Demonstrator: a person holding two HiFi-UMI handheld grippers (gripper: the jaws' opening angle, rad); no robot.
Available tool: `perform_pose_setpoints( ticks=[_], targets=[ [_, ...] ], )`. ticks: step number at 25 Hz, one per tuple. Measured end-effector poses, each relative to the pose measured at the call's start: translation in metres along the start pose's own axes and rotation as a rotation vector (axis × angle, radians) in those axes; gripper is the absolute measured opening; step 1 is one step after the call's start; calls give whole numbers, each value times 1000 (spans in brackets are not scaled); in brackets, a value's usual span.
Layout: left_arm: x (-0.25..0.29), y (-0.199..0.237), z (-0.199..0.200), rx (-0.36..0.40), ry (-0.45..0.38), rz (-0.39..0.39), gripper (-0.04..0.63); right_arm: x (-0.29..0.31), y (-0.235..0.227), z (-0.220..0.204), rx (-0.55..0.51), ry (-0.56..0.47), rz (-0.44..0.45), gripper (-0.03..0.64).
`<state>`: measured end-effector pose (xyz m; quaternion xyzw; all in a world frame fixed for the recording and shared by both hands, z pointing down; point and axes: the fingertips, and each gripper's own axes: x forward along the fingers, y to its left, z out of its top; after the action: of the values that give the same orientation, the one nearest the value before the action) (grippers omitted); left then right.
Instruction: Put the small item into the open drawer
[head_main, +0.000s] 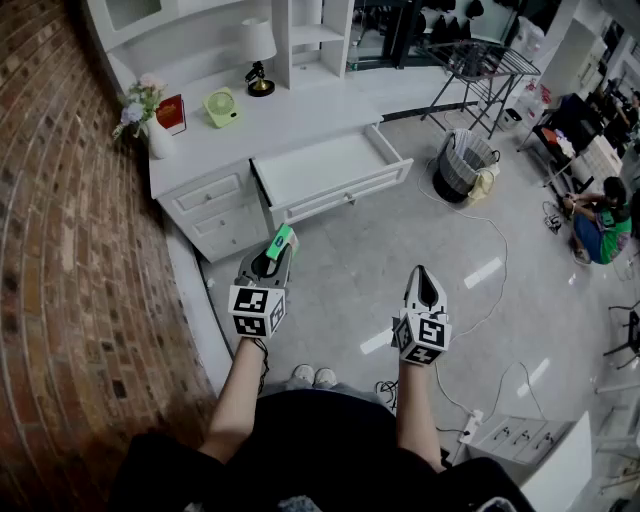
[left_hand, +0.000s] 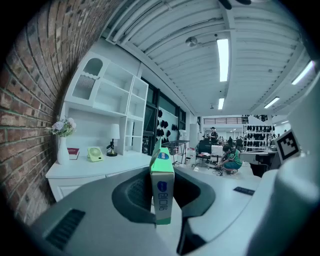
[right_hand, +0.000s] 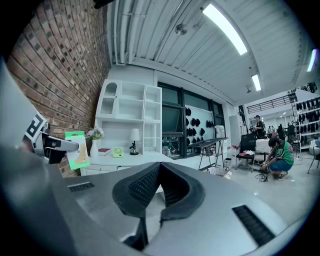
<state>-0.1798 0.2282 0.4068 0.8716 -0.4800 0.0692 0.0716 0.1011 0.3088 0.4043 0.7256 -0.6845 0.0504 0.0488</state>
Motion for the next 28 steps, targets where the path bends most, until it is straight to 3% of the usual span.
perform_pose_setpoints(
  ticks=[28],
  targets=[
    [28,13,-1,3,-1,-69,86,14,12,-1,52,-12,-44,2]
  ],
)
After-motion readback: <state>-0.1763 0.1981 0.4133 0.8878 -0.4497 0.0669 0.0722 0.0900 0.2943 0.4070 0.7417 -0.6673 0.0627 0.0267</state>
